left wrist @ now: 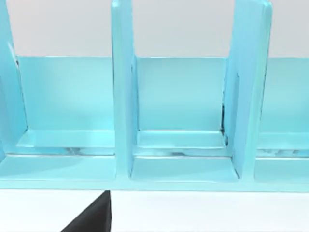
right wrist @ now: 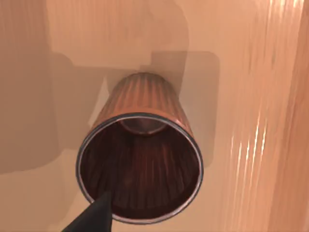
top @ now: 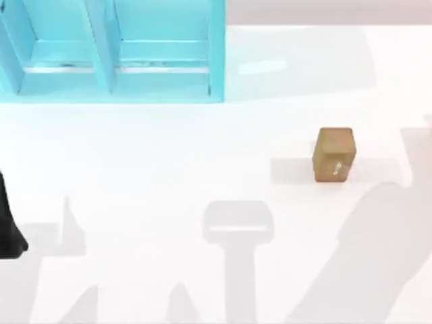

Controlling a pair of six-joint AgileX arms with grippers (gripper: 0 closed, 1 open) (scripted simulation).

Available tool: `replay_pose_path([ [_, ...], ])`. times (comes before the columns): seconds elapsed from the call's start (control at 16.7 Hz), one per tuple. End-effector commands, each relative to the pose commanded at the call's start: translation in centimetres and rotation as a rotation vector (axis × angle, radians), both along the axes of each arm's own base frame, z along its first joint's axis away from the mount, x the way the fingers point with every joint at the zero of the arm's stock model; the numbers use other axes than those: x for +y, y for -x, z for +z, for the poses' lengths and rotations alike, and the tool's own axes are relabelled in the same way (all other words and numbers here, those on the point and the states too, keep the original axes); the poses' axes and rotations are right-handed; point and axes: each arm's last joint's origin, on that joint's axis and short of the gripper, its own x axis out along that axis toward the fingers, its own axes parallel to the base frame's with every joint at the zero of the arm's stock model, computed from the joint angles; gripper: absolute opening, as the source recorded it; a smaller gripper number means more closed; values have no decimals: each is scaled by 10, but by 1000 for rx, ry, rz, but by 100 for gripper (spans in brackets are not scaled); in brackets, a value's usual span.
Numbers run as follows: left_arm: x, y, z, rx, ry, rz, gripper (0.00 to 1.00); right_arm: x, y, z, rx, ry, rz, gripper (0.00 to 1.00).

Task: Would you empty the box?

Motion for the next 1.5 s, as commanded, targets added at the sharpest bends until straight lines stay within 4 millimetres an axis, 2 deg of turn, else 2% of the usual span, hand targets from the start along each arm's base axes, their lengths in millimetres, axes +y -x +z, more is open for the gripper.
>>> replay_pose_path([
  [0.48,0,0,0,0,0,0,100,15,1,-51,1,0,0,100],
  [0.84,0,0,0,0,0,0,100,16,3,-56,-1,0,0,100],
  [1.5,0,0,0,0,0,0,100,16,3,-56,-1,0,0,17],
])
